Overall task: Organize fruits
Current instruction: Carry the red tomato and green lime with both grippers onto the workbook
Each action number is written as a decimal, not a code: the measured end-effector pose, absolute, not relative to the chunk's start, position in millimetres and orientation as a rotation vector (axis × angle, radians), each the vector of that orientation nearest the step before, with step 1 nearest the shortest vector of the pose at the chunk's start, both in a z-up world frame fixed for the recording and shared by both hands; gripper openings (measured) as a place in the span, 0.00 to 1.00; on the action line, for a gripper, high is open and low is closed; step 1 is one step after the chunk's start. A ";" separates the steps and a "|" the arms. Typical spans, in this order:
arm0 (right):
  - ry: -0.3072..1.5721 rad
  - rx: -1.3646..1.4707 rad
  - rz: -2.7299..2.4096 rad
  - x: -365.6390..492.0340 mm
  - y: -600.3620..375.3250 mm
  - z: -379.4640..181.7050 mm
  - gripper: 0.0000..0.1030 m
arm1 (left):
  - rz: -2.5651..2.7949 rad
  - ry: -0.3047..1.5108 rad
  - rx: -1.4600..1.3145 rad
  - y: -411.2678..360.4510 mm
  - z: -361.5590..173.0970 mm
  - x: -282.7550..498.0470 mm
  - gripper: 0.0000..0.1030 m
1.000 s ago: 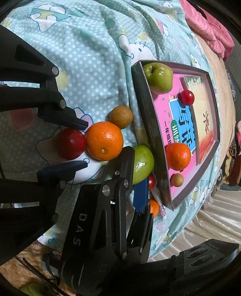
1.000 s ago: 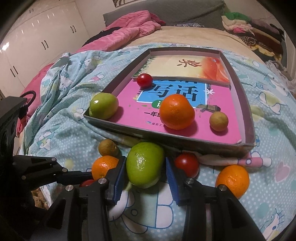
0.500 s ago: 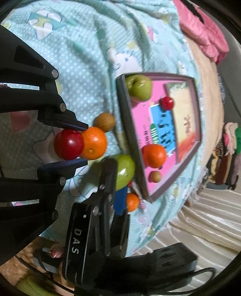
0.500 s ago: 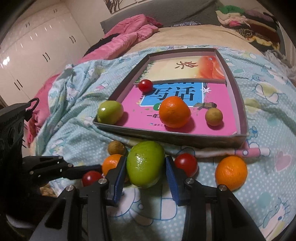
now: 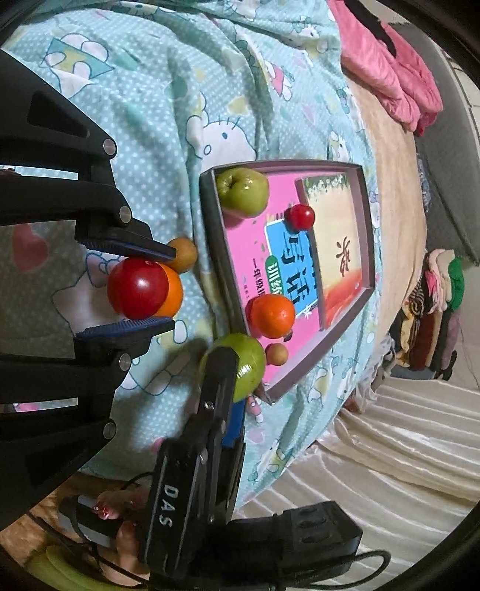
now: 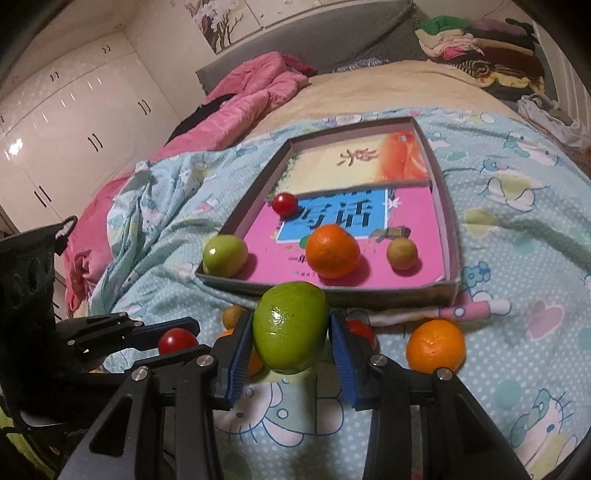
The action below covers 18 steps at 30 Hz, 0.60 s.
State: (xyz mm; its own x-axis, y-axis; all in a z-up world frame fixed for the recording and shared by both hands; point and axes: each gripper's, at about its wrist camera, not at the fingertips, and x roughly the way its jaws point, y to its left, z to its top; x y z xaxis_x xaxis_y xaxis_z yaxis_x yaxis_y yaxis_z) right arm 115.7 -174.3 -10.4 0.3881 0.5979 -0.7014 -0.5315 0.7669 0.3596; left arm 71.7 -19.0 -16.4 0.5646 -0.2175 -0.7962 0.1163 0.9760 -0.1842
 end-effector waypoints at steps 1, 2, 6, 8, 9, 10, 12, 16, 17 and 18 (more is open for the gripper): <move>0.917 0.087 0.719 115.8 -175.8 -8.4 0.40 | -0.199 0.947 -0.124 -18.1 -14.7 72.3 0.30; 0.905 0.098 0.718 116.0 -178.0 -5.8 0.40 | -0.198 0.939 -0.130 -17.3 -13.0 73.0 0.30; 0.866 0.122 0.710 117.4 -184.7 3.7 0.40 | -0.190 0.917 -0.138 -15.5 -7.3 76.8 0.30; 0.848 0.127 0.699 118.9 -188.1 7.2 0.40 | -0.183 0.910 -0.143 -13.8 -5.2 78.6 0.30; 0.845 0.129 0.696 119.5 -189.1 7.8 0.40 | -0.181 0.907 -0.146 -13.4 -4.3 79.7 0.30; 0.841 0.131 0.692 120.5 -190.3 8.5 0.40 | -0.180 0.904 -0.149 -12.7 -3.1 80.9 0.30; 0.835 0.134 0.682 122.2 -192.6 9.7 0.40 | -0.175 0.895 -0.153 -10.9 -0.6 82.5 0.30; 0.815 0.139 0.663 125.2 -196.9 13.1 0.40 | -0.165 0.880 -0.166 -8.1 4.6 87.4 0.30; 0.805 0.137 0.653 125.9 -198.4 14.6 0.40 | -0.164 0.875 -0.167 -8.3 5.9 87.9 0.30; 0.799 0.135 0.648 126.2 -199.3 15.4 0.40 | -0.163 0.870 -0.168 -7.8 7.5 88.9 0.30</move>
